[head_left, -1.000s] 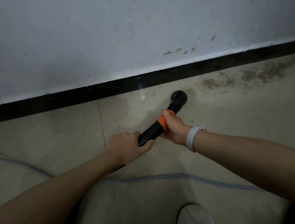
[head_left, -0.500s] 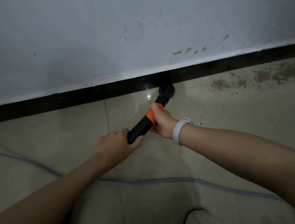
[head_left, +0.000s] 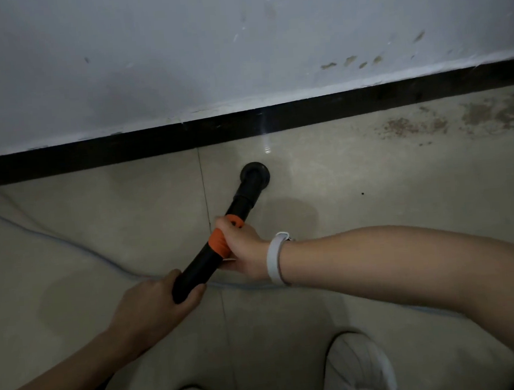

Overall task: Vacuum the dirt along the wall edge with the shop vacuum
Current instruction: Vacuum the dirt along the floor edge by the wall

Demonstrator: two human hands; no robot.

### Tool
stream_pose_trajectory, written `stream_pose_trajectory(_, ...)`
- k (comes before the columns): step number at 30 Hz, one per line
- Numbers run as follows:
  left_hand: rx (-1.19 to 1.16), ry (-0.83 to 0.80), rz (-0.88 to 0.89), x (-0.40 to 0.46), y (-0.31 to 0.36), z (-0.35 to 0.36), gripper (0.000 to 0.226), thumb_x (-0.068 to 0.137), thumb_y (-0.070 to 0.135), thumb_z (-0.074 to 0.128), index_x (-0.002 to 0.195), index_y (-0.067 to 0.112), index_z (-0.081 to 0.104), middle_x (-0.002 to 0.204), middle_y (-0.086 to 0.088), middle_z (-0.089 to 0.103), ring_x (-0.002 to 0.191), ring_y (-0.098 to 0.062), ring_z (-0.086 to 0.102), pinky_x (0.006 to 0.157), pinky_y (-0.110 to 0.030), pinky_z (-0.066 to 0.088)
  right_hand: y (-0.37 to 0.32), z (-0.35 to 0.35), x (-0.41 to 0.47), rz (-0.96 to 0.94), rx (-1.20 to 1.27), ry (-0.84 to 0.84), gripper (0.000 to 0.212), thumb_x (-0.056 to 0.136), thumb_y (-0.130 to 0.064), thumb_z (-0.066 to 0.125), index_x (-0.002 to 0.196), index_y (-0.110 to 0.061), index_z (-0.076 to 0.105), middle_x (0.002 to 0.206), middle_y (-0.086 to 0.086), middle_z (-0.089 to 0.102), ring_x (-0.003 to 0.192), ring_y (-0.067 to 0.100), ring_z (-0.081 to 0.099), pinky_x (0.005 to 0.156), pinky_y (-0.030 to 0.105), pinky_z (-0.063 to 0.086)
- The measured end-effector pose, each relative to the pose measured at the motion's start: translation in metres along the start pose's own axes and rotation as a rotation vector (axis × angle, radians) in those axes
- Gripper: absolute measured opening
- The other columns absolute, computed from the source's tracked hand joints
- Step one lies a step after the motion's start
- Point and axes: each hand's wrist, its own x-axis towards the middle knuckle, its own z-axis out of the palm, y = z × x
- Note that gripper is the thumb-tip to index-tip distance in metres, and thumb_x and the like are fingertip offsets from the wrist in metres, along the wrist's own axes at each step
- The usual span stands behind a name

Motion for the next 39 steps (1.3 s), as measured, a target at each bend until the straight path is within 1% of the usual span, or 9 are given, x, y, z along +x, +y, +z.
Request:
stream_pose_trajectory(4,-0.031,-0.089,0.153,-0.001,0.025,0.009,0.055,0.065,0.079,0.021,0.073,0.028,0.043,0.065,0.007,0.051,0.075,-0.017,0.064,0.060,-0.030,0.039,0.014,-0.044,-0.017,0.021,0.076,0.080,0.026,0.091,-0.037,0.056,0.099,-0.014,0.047,0.108,0.011,0.054,0.096,0.028,0.059,0.063,0.035,0.055)
stream_pose_trajectory(7,0.034,-0.120,0.279,0.015,0.053,0.012,0.072,0.055,0.079,0.007,0.085,0.029,0.050,0.066,0.007,0.052,0.073,-0.015,0.063,0.060,-0.027,0.040,0.016,-0.083,-0.034,-0.020,0.167,0.159,0.020,0.093,-0.033,0.053,0.091,-0.015,0.046,0.094,0.008,0.052,0.084,0.022,0.058,0.058,0.032,0.051)
stream_pose_trajectory(13,0.159,-0.209,0.569,0.055,0.125,0.023,0.049,0.083,0.070,0.036,0.097,0.026,0.054,0.085,-0.002,0.067,0.079,-0.022,0.063,0.063,-0.027,0.039,0.021,-0.158,-0.057,-0.085,0.395,0.342,0.033,0.094,-0.030,0.051,0.115,-0.007,0.041,0.102,0.014,0.051,0.088,0.027,0.055,0.071,0.040,0.050)
stream_pose_trajectory(16,0.196,-0.185,0.624,0.071,0.157,0.021,0.047,0.086,0.065,0.040,0.098,0.023,0.056,0.088,-0.005,0.066,0.081,-0.025,0.063,0.064,-0.028,0.040,0.011,-0.180,-0.062,-0.146,0.449,0.393,0.032,0.096,-0.029,0.049,0.114,-0.005,0.041,0.094,0.014,0.052,0.082,0.026,0.055,0.062,0.036,0.049)
stream_pose_trajectory(23,0.162,-0.107,0.510,0.075,0.124,0.005,0.044,0.086,0.064,0.041,0.095,0.024,0.054,0.069,0.005,0.050,0.072,-0.019,0.060,0.059,-0.027,0.035,-0.013,-0.142,-0.049,-0.158,0.401,0.294,0.018,0.095,-0.028,0.049,0.089,-0.012,0.044,0.090,0.011,0.052,0.079,0.023,0.056,0.067,0.038,0.049)
stream_pose_trajectory(27,0.133,-0.064,0.411,0.052,0.072,0.004,0.057,0.076,0.076,0.030,0.092,0.026,0.052,0.067,0.007,0.048,0.072,-0.018,0.061,0.058,-0.027,0.035,-0.004,-0.098,-0.038,-0.096,0.297,0.163,0.017,0.094,-0.030,0.050,0.093,-0.014,0.045,0.098,0.010,0.052,0.086,0.022,0.057,0.077,0.040,0.051)
stream_pose_trajectory(30,0.130,-0.030,0.334,0.029,0.033,0.010,0.076,0.054,0.079,0.006,0.088,0.028,0.051,0.067,0.006,0.053,0.073,-0.017,0.062,0.060,-0.027,0.036,0.011,-0.063,-0.033,-0.047,0.226,0.109,0.016,0.095,-0.031,0.050,0.091,-0.015,0.045,0.098,0.009,0.053,0.089,0.023,0.058,0.078,0.039,0.052)
stream_pose_trajectory(34,0.111,-0.064,0.199,-0.009,-0.022,0.016,0.078,0.052,0.078,0.005,0.091,0.028,0.051,0.083,0.001,0.067,0.083,-0.017,0.065,0.064,-0.028,0.040,0.039,-0.017,-0.026,0.055,0.142,-0.011,0.019,0.092,-0.032,0.053,0.090,-0.015,0.046,0.105,0.011,0.053,0.100,0.028,0.059,0.073,0.037,0.054)
stream_pose_trajectory(39,0.054,-0.043,0.018,-0.071,-0.078,0.025,0.069,0.054,0.078,0.005,0.082,0.029,0.045,0.060,0.004,0.050,0.075,-0.017,0.065,0.056,-0.028,0.034,0.079,0.041,-0.014,0.189,-0.050,-0.192,0.024,0.088,-0.036,0.057,0.085,-0.015,0.046,0.089,0.007,0.054,0.071,0.016,0.063,0.079,0.036,0.058)
